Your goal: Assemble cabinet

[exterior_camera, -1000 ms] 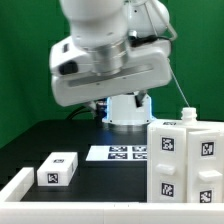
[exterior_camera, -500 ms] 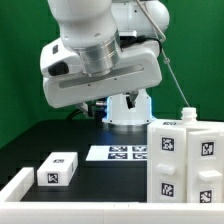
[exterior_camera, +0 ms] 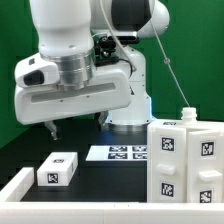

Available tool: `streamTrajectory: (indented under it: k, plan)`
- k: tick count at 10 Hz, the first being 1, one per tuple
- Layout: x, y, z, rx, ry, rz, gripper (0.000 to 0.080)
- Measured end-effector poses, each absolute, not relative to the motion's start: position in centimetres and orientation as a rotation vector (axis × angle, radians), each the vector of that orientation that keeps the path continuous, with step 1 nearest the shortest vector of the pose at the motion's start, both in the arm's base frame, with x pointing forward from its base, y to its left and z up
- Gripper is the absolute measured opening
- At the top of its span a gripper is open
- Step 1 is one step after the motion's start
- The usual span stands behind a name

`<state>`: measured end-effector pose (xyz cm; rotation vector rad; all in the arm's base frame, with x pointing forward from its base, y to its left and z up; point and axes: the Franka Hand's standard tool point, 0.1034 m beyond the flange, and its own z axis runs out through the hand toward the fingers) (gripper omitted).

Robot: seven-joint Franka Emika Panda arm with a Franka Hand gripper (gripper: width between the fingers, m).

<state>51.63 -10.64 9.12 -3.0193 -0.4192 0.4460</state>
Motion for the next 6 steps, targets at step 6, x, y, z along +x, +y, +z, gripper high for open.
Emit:
streamTrajectory:
  k: [6]
  plan:
    - [51.4,-13.1,7.8,-3.042,-0.405,0.395,0.0649]
